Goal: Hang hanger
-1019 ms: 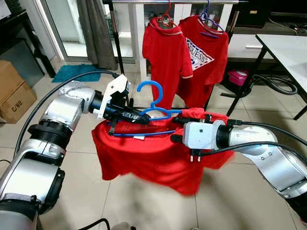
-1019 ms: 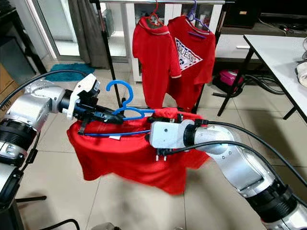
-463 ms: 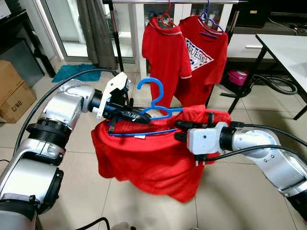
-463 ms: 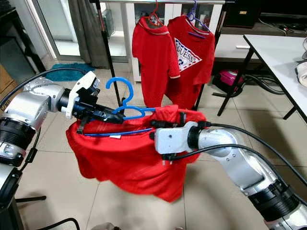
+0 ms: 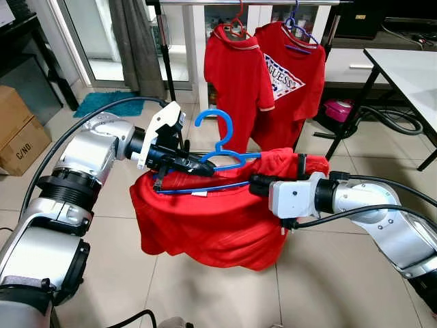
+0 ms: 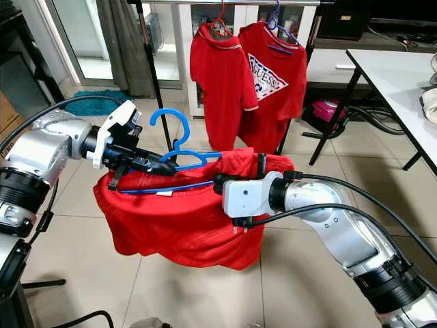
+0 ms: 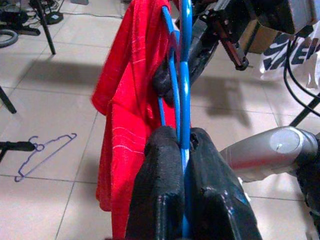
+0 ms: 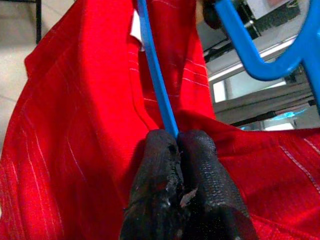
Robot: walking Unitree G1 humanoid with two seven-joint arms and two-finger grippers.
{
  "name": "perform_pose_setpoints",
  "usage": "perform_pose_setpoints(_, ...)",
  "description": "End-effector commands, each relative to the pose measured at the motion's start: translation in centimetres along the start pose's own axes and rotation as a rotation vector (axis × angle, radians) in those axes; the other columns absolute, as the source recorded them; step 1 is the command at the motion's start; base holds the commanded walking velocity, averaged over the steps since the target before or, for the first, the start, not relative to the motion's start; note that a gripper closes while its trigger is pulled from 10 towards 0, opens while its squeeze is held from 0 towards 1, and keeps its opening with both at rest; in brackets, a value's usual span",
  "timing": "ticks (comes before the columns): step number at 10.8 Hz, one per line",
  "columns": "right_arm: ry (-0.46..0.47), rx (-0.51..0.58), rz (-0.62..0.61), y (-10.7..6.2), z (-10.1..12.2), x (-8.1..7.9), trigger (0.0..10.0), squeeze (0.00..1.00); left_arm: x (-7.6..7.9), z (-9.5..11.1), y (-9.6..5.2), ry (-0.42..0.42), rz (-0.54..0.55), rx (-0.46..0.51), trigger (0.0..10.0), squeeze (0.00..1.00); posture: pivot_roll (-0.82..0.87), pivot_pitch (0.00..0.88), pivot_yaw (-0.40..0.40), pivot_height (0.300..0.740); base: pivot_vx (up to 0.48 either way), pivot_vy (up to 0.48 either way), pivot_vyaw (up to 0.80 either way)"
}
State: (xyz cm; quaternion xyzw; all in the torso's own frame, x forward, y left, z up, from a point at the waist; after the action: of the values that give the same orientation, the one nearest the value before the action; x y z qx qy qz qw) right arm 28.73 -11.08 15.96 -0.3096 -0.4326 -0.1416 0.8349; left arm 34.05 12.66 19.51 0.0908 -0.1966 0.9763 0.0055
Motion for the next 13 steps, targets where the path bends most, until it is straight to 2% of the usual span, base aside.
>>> perform_pose_setpoints(1, 0.008, -0.006, -0.012, -0.3, -0.3, 0.4, 0.0, 0.00, 0.3, 1.0, -0.6, 0.040, -0.004, 0.044, 0.0, 0.00, -0.15, 0.000, 0.035, 0.740, 0.000, 0.000, 0.00)
perform_pose_setpoints(2, 0.020, -0.001, -0.021, -0.4, -0.4, 0.5, 0.0, 0.00, 0.2, 1.0, -0.6, 0.043, 0.008, 0.042, 0.0, 0.00, -0.15, 0.000, 0.036, 0.740, 0.000, 0.000, 0.00)
perform_pose_setpoints(4, 0.163, 0.030, -0.099, -1.2, -0.4, 1.0, 0.0, 0.00, -1.6, 0.4, -0.8, 0.091, 0.189, 0.008, 0.0, 0.00, -0.15, 0.000, 0.038, 0.740, 0.000, 0.000, 0.00)
perform_pose_setpoints(5, 0.201, 0.038, -0.123, -1.5, -0.4, 1.1, 0.0, 0.00, -2.0, 0.4, -0.9, 0.093, 0.232, 0.014, 0.0, 0.00, -0.15, 0.000, 0.040, 0.740, 0.000, 0.000, 0.00)
perform_pose_setpoints(7, 0.256, 0.053, -0.178, -2.0, -0.2, 1.4, 0.0, 0.00, -2.3, 0.0, -0.6, 0.094, 0.261, 0.008, 0.0, 0.00, -0.15, 0.000, 0.045, 0.740, 0.000, 0.000, 0.00)
perform_pose_setpoints(9, 0.399, 0.004, -0.289, -2.4, -0.9, 2.8, 0.0, 0.00, -2.1, -0.3, 0.0, 0.097, 0.235, 0.020, 0.0, 0.00, -0.16, 0.000, 0.050, 0.740, 0.000, 0.000, 0.00)
perform_pose_setpoints(10, 0.620, -0.022, -0.314, -2.2, -1.4, 2.2, 10.0, 0.23, -2.5, -0.3, -0.1, 0.112, 0.276, 0.012, 0.0, 0.00, -0.15, 0.000, 0.046, 0.740, 0.000, 0.000, 0.00)
perform_pose_setpoints(11, 0.904, 0.000, -0.356, -1.5, -1.1, 1.0, 10.0, 1.00, -2.9, -0.2, 0.0, 0.124, 0.320, 0.015, 0.0, 0.00, -0.15, 0.000, 0.043, 0.740, 0.000, 0.000, 0.00)
perform_pose_setpoints(12, 1.034, -0.017, -0.397, -1.3, -1.3, 0.6, 10.0, 1.00, -2.9, -0.2, 0.1, 0.133, 0.329, 0.019, 0.0, 0.00, -0.15, 0.000, 0.043, 0.740, 0.000, 0.000, 0.00)
perform_pose_setpoints(13, 1.186, 0.008, -0.434, -0.9, -1.1, 0.8, 10.0, 1.00, -2.7, -0.3, 0.4, 0.136, 0.328, 0.026, 0.0, 0.00, -0.15, 0.000, 0.043, 0.740, 0.000, 0.000, 0.00)
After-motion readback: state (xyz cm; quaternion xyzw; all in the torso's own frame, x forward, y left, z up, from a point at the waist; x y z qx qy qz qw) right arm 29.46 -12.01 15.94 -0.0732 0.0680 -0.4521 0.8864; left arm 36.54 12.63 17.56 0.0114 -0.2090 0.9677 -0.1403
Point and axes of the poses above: a point about 5 cm out from each wrist's last joint towards the gripper, its own y axis pointing out of the wrist towards the gripper, its own z axis along the axis of the wrist's last joint, x = y × z, the point moved 3 cm from there along y, pointing out of the wrist towards the gripper, and after that the axes turned 8 degrees about -y, right-handed, at the moved point
